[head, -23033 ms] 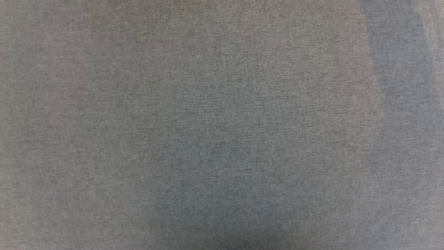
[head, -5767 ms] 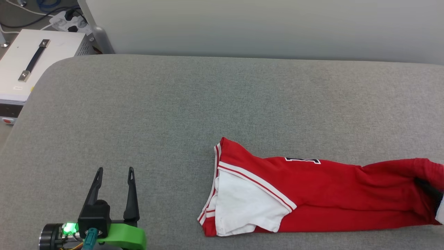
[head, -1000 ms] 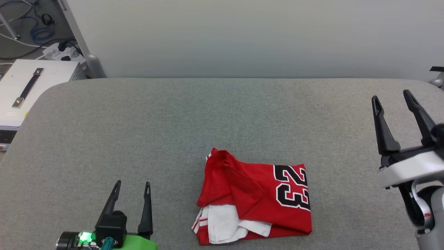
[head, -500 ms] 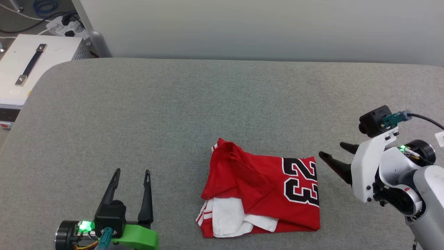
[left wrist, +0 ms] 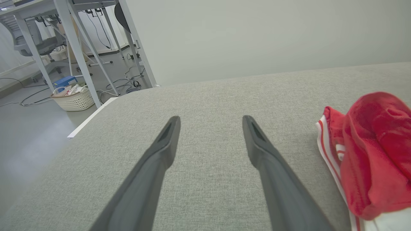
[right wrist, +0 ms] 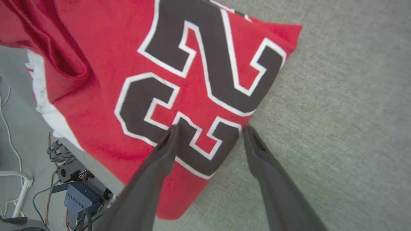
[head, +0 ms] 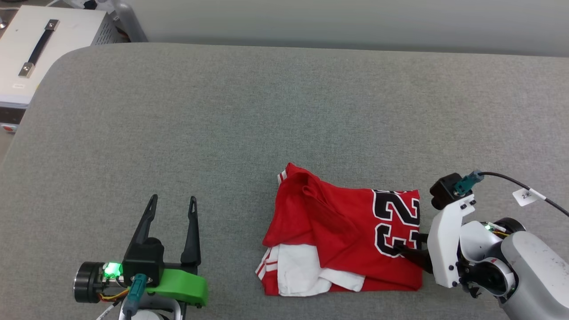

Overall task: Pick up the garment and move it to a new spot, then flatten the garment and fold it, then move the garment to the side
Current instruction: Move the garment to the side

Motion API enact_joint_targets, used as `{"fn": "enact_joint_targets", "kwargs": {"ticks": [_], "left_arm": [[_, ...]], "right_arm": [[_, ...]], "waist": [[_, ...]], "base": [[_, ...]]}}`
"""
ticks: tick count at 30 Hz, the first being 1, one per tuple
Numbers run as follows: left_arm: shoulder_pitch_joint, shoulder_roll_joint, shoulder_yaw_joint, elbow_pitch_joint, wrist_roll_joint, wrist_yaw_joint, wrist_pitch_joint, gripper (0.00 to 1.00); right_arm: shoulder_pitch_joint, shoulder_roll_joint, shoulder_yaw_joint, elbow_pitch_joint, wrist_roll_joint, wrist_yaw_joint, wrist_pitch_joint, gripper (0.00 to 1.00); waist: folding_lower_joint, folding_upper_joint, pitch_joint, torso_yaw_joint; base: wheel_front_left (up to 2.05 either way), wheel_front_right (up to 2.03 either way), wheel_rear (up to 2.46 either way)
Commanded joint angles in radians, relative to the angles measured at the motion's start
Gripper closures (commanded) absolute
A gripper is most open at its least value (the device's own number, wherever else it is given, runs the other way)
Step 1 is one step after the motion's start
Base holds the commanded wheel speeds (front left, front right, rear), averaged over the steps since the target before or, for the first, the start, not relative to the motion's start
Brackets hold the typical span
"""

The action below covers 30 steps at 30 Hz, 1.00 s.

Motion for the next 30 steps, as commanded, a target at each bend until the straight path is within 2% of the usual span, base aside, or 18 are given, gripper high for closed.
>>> {"fn": "enact_joint_targets", "kwargs": {"ticks": [1,6,13,14,15,23,30], "left_arm": [[-0.020,-0.005,-0.002,0.000,0.000,-0.005,-0.006,0.00],[-0.035,-0.009,-0.004,0.007,0.001,-0.008,-0.006,0.00],[-0.036,-0.012,-0.002,0.017,0.000,-0.008,-0.006,0.00],[-0.034,-0.012,-0.002,0.018,0.000,-0.009,-0.006,0.00],[-0.031,-0.012,-0.002,0.019,0.001,-0.009,-0.006,0.00],[-0.007,-0.011,0.004,0.022,0.001,-0.007,-0.006,0.00],[0.011,-0.012,0.009,0.017,-0.001,-0.005,-0.006,0.00]], "right_arm": [[-0.009,0.011,0.014,0.023,0.005,-0.001,-0.011,0.00],[0.019,0.038,0.078,0.104,0.022,-0.001,-0.030,0.00],[0.010,0.049,0.133,0.131,0.055,-0.001,-0.106,0.00],[0.001,0.046,0.134,0.133,0.056,-0.001,-0.124,0.78],[-0.006,0.043,0.137,0.134,0.057,-0.001,-0.135,1.00],[-0.069,0.004,0.135,0.126,0.065,-0.001,-0.242,1.00],[-0.127,-0.071,0.137,0.094,0.032,-0.001,-0.311,1.00]], "waist": [[-0.0001,-0.0001,0.025,0.014],[-0.0001,-0.0001,0.038,0.027],[-0.0001,-0.0001,0.027,0.030],[-0.0001,-0.0001,0.023,0.028],[-0.0001,-0.0001,0.020,0.027],[-0.0001,-0.0001,-0.016,-0.002],[-0.0001,-0.0001,-0.033,-0.062]], "base": [[0.00,0.00,0.00],[0.00,0.00,0.00],[0.00,0.00,0.00],[0.00,0.00,0.00],[0.00,0.00,0.00],[0.00,0.00,0.00],[0.00,0.00,0.00]]}}
